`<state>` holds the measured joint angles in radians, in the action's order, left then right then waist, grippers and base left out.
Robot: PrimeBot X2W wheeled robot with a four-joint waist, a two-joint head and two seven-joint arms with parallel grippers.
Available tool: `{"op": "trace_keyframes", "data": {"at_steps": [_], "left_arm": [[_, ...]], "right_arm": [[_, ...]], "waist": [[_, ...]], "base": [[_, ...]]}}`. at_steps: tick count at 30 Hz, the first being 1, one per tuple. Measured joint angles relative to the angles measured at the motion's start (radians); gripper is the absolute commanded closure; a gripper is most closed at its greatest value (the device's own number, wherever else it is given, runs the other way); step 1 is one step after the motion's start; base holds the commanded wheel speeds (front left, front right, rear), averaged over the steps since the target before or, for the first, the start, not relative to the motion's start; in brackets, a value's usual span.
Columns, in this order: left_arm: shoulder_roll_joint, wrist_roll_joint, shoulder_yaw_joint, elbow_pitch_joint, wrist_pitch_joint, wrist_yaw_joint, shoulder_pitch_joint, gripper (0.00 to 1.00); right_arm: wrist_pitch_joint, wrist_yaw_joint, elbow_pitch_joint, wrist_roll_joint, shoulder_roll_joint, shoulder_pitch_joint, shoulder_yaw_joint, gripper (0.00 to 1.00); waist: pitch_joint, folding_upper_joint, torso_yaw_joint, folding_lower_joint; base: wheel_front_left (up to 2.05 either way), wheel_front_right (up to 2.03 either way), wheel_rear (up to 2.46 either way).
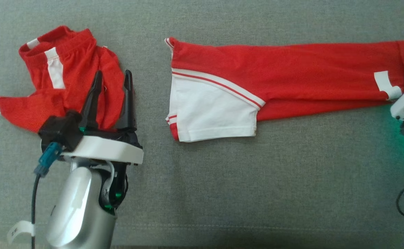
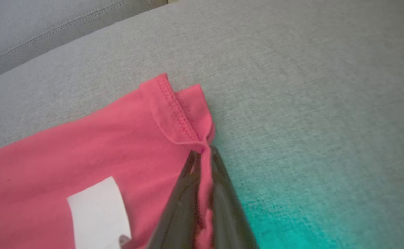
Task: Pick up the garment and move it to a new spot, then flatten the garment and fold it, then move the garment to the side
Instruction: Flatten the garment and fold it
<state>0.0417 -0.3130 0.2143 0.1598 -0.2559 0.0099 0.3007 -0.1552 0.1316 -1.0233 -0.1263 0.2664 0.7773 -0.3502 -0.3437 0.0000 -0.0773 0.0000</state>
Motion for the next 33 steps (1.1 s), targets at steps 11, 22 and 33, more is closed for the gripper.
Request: {"op": "trace_keyframes", "data": {"at_steps": [11, 22, 33], "left_arm": [[-0.001, -0.001, -0.002, 0.002, 0.000, -0.001, -0.003, 0.00], [-0.001, -0.026, 0.002, 0.014, 0.000, 0.001, -0.050, 0.00], [0.000, -0.042, 0.002, 0.032, 0.000, 0.000, -0.177, 0.00]], "right_arm": [[0.147, 0.000, -0.018, 0.202, 0.091, -0.012, -0.203, 1.00], [0.182, 0.000, 0.030, 0.312, -0.074, -0.013, -0.211, 1.00], [0.143, 0.000, 0.096, 0.116, -0.201, -0.071, 0.060, 1.00]], "waist": [[0.052, 0.0000, 0.001, 0.0000], [0.152, 0.0000, 0.005, 0.0000], [0.308, 0.0000, -0.012, 0.0000]], "base": [[0.00, 0.00, 0.00], [0.00, 0.00, 0.00], [0.00, 0.00, 0.00]]}}
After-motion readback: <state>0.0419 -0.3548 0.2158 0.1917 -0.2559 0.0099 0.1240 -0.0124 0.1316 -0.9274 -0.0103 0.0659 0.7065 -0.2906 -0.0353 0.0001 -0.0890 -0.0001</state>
